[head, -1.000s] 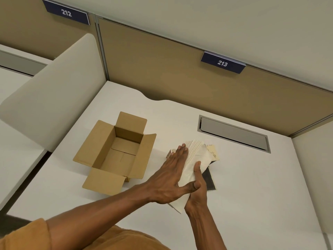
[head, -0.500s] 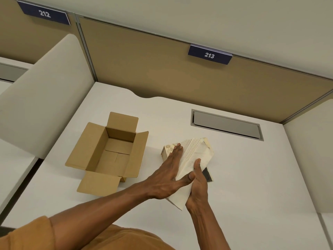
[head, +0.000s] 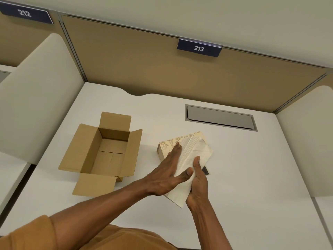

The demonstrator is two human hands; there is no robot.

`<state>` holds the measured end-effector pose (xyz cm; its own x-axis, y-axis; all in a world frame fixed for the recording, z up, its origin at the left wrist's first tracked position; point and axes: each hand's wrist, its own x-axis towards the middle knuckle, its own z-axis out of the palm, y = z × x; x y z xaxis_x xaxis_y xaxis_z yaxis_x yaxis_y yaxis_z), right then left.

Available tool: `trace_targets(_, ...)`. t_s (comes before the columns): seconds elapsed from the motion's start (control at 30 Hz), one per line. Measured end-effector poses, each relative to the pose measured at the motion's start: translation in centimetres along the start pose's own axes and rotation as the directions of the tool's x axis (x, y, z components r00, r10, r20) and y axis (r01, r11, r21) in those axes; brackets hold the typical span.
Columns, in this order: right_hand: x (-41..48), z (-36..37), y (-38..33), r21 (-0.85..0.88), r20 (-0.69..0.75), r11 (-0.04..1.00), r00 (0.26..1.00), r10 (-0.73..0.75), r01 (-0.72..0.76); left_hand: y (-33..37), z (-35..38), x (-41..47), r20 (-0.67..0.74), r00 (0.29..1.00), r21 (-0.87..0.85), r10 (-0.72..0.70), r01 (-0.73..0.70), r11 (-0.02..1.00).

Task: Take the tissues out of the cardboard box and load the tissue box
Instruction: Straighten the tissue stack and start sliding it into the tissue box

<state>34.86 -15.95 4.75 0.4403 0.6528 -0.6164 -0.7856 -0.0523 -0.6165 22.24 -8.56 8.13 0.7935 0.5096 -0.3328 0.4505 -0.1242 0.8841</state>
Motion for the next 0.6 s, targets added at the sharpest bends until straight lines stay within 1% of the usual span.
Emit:
trace_targets(0.07, 0.1, -0.2, -0.1, 0.008, -0.008, 1.0, 1.0, 0.002, -0.002, -0.2, 0.0, 0.2, -0.006, 0.999, -0.008, -0.039, 0.039, 0.999)
trace_targets(0.2, 0.5, -1.0, -0.5, 0.054, 0.014, 0.998, 1.0, 0.011, -0.011, -1.3, 0.1, 0.8, -0.091, 0.989, -0.096, -0.112, 0.104, 0.99)
trace_targets(0.3, 1.2, -2.1, -0.5, 0.045, 0.018, 0.999, 1.0, 0.018, -0.018, -2.7, 0.2, 0.9, -0.04, 0.976, -0.108, -0.216, 0.211, 0.971)
trace_targets(0.37, 1.9, -3.0, -0.4, 0.015, -0.016, 1.0, 1.0, 0.017, -0.017, -3.6, 0.5, 1.0, -0.004, 0.962, -0.126, -0.271, 0.269, 0.955)
trace_targets(0.5, 3.1, -4.8, 0.1, 0.025, -0.06, 0.999, 0.998, 0.028, -0.026, -5.5, 1.3, 1.7, 0.048, 0.945, -0.24, -0.323, 0.324, 0.915)
trace_targets(0.6, 3.9, -6.2, 0.2, 0.016, -0.048, 0.999, 0.998, 0.047, -0.046, -6.6, 1.5, 2.6, 0.091, 0.931, -0.256, -0.353, 0.365, 0.895)
